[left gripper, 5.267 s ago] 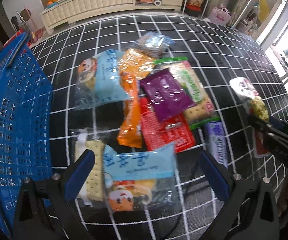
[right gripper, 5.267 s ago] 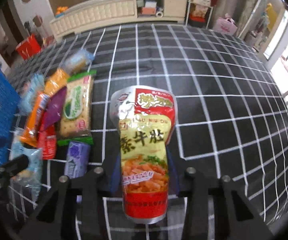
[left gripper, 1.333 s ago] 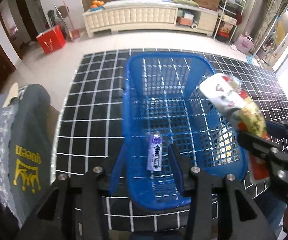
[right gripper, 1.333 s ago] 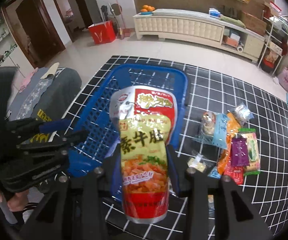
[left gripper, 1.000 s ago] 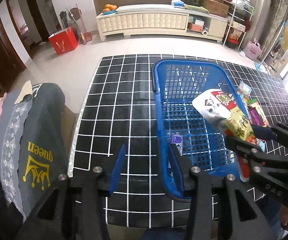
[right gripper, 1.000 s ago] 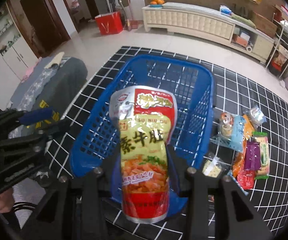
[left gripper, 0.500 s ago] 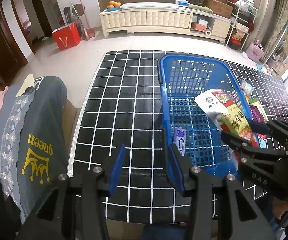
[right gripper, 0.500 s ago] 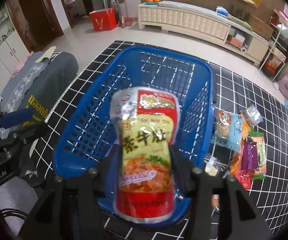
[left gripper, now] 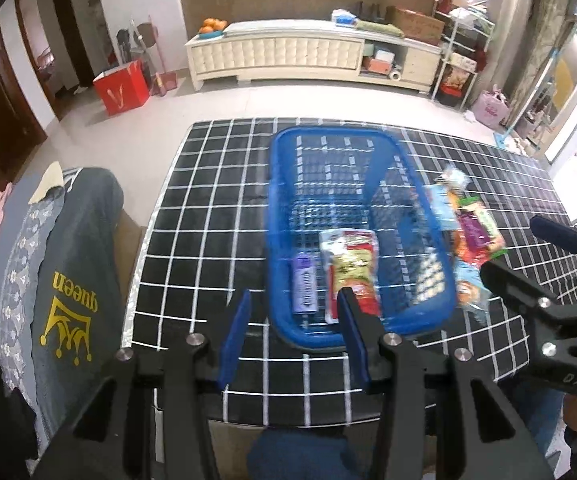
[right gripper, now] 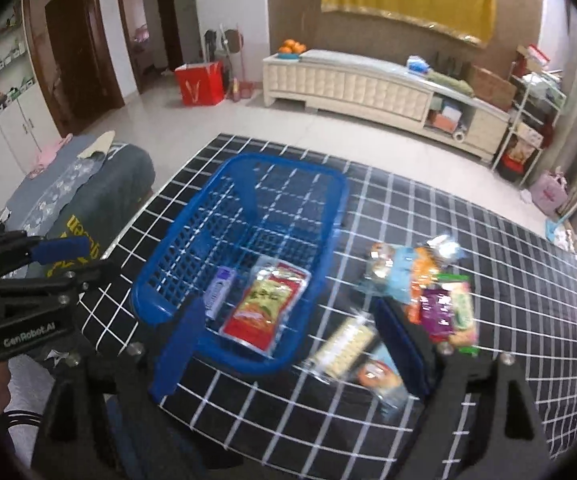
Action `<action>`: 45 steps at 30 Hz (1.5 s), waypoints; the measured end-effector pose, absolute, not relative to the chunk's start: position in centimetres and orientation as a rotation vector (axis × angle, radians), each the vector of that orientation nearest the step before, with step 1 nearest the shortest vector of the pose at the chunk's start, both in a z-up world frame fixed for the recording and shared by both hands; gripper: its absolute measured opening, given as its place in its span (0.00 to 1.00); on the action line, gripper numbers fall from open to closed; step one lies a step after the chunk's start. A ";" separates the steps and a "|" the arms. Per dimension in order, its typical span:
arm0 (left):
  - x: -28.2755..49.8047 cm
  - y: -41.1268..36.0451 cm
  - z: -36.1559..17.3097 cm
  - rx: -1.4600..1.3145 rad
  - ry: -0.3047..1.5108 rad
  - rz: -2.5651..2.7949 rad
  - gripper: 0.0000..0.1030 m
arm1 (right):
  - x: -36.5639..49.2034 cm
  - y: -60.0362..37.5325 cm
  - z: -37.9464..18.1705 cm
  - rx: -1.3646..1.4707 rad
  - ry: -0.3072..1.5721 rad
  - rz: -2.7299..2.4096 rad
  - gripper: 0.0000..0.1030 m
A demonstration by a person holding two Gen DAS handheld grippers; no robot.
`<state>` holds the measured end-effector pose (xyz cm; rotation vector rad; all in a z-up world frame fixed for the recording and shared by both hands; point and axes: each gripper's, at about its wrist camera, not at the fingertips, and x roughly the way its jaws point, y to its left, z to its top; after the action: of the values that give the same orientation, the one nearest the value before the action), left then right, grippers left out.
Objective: Organize snacks
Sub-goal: 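Release the gum pack into the basket with the left tool while the right tool drops the pouch in, then move both tools back over the snack pile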
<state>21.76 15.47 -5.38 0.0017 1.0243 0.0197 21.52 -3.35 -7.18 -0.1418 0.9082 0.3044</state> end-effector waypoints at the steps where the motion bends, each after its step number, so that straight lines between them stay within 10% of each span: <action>1: 21.6 14.8 -5.1 0.005 1.019 0.013 0.41 | 21.2 -3.7 -6.9 -0.140 0.904 0.295 0.87; 16: 18.1 0.4 -3.1 0.136 0.945 -0.190 0.55 | 14.5 -17.4 -4.0 -0.040 0.868 0.101 0.88; 45: 17.8 -5.0 -15.9 0.120 0.992 -0.019 0.55 | 21.1 -19.0 -20.9 -0.230 1.086 0.469 0.88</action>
<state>17.84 -5.02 -15.92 0.1204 0.9919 -0.0187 21.13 -19.05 -20.90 -0.2297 1.0859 0.4689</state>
